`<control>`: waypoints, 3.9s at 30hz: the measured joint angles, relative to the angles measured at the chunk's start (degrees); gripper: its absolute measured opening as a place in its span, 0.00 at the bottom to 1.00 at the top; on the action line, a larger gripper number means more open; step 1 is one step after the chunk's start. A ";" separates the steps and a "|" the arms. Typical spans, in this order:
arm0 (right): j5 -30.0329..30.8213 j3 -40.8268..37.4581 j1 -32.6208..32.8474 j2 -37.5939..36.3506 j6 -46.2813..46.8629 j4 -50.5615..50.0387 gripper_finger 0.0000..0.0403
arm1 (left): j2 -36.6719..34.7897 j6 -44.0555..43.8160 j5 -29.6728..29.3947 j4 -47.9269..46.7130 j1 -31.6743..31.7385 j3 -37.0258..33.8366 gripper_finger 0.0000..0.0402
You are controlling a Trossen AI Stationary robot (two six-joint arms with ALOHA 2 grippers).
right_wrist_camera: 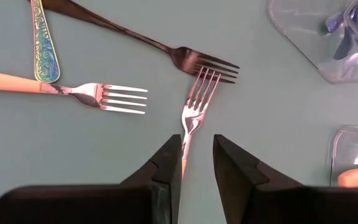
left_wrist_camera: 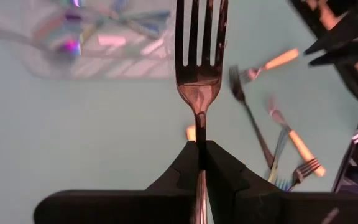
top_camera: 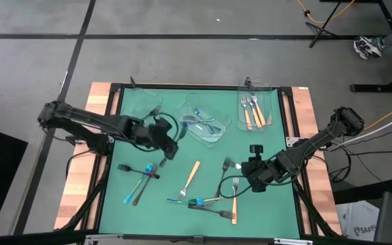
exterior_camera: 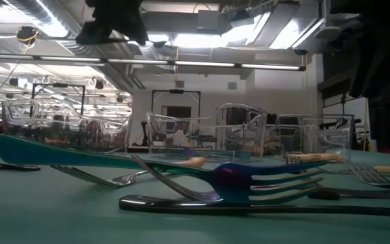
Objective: Sort silverware by color (type)
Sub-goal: Put the black fork into the left transparent bin
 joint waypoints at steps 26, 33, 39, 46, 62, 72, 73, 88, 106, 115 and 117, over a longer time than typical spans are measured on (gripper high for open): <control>0.00 0.00 0.00 0.00 -0.02 2.40 0.20 | -11.22 26.91 -3.02 -22.41 26.94 0.04 0.02; 0.00 0.00 -0.01 0.00 -0.02 2.45 0.20 | -11.29 33.82 -2.96 -22.49 31.83 0.04 0.02; 0.00 0.00 0.00 0.00 -0.02 2.45 0.20 | -11.24 39.43 -2.87 -22.65 35.39 0.04 0.02; 0.00 0.00 0.00 0.00 -0.02 2.47 0.20 | -11.24 40.29 -2.42 -22.36 39.08 -1.56 0.02; 0.00 0.00 -0.01 0.00 -0.02 2.54 0.20 | -11.24 45.15 1.28 -9.21 44.08 -21.85 0.02; 0.00 0.00 -0.02 0.00 -0.02 2.56 0.20 | -11.24 49.22 5.13 3.49 47.54 -30.84 0.02; 0.00 0.00 -0.02 0.00 -0.02 2.56 0.20 | -11.24 49.22 5.21 4.21 47.96 -31.42 0.02; 0.00 0.00 -0.02 0.00 -0.02 2.56 0.20 | -11.24 48.77 7.52 8.38 51.16 -38.55 0.02; 0.00 0.00 -0.02 0.00 -0.02 2.55 0.20 | -11.29 47.23 6.20 8.92 51.17 -40.41 0.06; 0.00 0.00 -0.01 0.00 -0.02 2.54 0.20 | -11.27 47.18 6.11 8.88 51.17 -40.44 0.13; 0.00 0.00 -0.01 0.00 -0.02 2.54 0.20 | -11.27 47.06 6.00 8.87 51.17 -40.44 0.15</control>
